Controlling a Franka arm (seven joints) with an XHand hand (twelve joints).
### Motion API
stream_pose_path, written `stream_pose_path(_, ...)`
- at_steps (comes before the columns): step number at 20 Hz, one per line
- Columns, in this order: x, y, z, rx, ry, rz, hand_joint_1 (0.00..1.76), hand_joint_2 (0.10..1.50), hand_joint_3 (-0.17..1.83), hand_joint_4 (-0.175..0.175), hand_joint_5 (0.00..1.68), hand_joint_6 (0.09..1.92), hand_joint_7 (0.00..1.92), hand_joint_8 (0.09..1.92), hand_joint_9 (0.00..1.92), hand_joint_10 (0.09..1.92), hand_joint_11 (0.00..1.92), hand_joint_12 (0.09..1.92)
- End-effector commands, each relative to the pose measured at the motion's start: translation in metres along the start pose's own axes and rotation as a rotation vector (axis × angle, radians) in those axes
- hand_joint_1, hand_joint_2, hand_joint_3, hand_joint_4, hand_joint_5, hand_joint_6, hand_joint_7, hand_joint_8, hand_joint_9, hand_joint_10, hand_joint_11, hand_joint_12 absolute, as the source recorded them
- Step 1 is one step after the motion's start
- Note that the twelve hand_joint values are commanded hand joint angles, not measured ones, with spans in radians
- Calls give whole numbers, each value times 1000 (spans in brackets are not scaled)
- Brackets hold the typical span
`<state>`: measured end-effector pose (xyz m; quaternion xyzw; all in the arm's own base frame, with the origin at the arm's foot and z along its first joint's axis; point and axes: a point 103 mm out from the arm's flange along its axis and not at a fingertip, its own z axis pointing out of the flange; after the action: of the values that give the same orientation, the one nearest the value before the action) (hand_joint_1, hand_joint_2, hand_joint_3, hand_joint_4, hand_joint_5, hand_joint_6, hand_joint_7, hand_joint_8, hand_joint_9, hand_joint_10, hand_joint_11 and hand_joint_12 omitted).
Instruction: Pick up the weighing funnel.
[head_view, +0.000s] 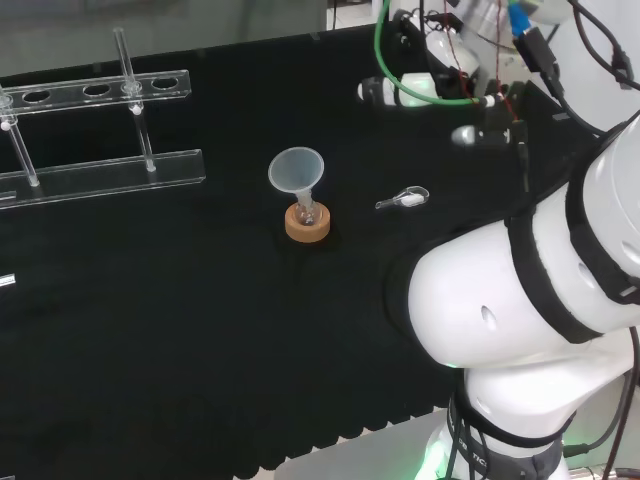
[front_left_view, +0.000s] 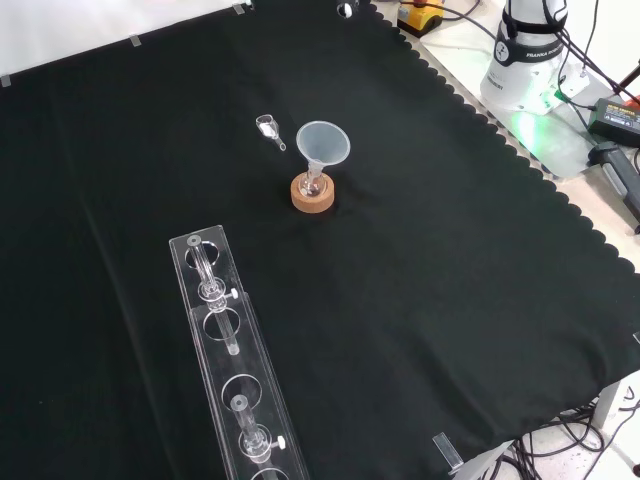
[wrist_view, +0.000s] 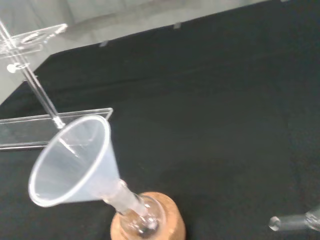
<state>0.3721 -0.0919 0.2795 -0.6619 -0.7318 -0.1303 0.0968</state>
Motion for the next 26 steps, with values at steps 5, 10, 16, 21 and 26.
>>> stream_pose_path(5, 15, 20, 0, -84, -47, -21, 264, 684, 19, -134, 0, 87, 0, 87, 22, 87, 0, 1476)
stream_pose_path(10, -17, -1, 4, -166, -278, -83, 406, 705, 6, -120, 291, 87, 258, 686, 419, 826, 519, 1416)
stream_pose_path(16, -60, -21, 3, -42, -501, -123, 451, 703, 3, -109, 440, 88, 363, 860, 552, 865, 632, 1367)
stream_pose_path(21, -93, -30, 14, 44, -516, -29, 451, 699, 0, -86, 474, 92, 311, 856, 454, 866, 567, 1389)
stream_pose_path(26, -159, -47, 13, 98, -494, -4, 448, 697, 0, -65, 561, 126, 287, 855, 403, 870, 522, 1398)
